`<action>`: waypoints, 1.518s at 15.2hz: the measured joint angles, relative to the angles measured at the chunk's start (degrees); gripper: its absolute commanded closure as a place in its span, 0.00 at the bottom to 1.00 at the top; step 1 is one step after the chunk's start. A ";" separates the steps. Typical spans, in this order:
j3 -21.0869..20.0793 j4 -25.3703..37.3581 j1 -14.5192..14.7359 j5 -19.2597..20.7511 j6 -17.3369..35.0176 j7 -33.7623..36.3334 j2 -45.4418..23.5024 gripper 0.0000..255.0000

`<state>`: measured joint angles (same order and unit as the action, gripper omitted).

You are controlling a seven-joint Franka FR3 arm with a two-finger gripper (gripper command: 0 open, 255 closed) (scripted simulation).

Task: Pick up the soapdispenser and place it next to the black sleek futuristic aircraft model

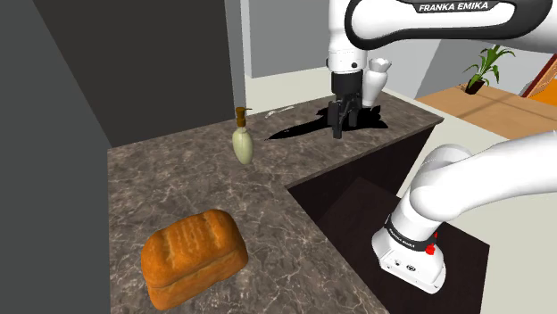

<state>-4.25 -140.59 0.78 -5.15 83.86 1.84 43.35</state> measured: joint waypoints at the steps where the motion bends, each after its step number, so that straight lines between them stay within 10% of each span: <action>1: 0.00 0.00 0.00 0.00 0.00 0.00 0.00 0.00; 23: -5.48 7.90 -3.00 0.72 46.28 9.10 -32.81 0.00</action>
<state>-9.74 -132.69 -2.22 -4.44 130.13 10.94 10.54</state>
